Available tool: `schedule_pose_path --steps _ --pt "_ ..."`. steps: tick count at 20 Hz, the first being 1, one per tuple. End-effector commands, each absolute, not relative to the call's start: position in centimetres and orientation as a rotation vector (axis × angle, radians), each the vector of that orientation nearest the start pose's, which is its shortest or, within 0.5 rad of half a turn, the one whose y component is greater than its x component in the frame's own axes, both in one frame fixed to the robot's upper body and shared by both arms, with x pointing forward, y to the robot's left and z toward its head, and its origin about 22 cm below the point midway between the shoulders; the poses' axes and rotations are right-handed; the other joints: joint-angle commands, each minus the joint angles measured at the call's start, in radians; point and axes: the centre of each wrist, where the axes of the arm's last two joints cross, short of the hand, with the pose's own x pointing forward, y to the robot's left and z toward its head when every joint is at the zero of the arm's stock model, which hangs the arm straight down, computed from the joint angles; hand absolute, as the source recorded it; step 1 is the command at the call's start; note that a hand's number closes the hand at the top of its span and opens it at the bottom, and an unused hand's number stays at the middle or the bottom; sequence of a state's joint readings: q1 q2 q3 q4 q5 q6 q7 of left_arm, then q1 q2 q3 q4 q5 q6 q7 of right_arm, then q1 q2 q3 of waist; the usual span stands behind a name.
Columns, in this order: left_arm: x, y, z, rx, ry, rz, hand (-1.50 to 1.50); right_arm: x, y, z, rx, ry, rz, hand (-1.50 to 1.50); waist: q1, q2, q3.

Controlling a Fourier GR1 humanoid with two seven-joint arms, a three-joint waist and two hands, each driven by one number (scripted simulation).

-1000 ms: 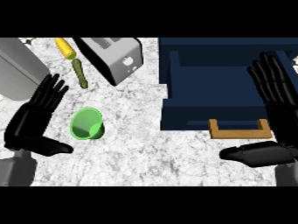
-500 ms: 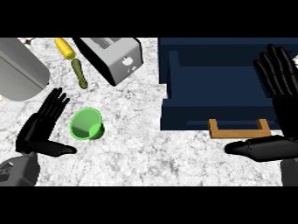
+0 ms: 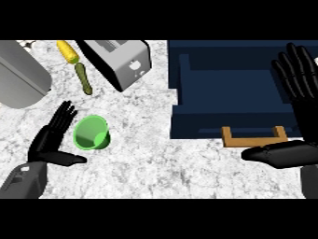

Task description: Pick up the cup, place it into the drawer and close the drawer

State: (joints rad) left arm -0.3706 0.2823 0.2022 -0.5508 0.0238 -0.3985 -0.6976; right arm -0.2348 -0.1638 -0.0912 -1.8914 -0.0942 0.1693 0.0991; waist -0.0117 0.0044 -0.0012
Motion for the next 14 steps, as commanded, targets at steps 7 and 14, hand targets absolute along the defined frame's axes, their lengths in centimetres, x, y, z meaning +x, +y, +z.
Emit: schedule_pose_path --steps 7,14 --pt "27.5 34.2 -12.6 -0.17 -1.65 -0.078 -1.5 26.9 -25.5 15.8 0.077 -2.016 0.266 -1.5 -0.015 0.005 -0.002" --pt "27.6 32.7 -13.3 -0.159 -1.652 -0.056 -1.5 26.6 -25.8 15.6 0.092 -2.007 0.277 -1.5 -0.022 0.007 -0.003"
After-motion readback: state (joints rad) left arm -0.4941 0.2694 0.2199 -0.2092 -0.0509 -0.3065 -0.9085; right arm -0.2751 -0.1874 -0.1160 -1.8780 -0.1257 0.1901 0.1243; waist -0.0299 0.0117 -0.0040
